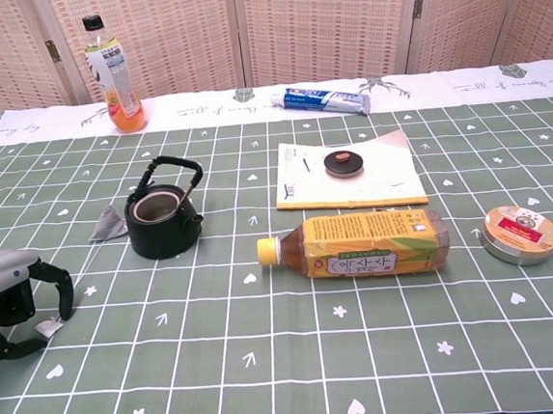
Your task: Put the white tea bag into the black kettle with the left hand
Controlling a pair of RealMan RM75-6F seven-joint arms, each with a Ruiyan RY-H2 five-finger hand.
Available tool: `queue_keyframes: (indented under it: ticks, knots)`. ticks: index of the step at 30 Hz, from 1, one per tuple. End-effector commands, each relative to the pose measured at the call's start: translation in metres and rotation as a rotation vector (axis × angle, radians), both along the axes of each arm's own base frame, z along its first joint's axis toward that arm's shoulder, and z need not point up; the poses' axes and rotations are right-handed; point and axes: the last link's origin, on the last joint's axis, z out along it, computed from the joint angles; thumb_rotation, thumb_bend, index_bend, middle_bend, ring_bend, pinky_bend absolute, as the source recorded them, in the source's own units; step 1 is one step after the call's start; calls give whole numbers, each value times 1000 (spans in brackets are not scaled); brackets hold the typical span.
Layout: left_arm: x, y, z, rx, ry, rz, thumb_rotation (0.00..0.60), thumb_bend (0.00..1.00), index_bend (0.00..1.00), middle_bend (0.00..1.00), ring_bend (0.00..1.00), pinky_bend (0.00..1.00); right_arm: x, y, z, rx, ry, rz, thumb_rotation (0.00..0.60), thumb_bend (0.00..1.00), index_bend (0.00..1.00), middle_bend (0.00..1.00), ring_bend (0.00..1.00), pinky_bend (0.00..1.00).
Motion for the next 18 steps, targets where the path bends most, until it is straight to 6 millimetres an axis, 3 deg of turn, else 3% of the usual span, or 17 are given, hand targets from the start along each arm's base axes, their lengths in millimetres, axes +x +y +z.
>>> queue_keyframes:
  ticks: [1,18]
  knots:
    - [-1,2,0,0,0,2,600,286,458,1000,1000,1000,-1,-1,0,2,3,-5,600,542,0,0,0,0]
    - [-5,4,0,-8,-4,20,600,288,453,1000,1000,1000,-1,0,1,-4,0,-5,600,541,0,0,0,0]
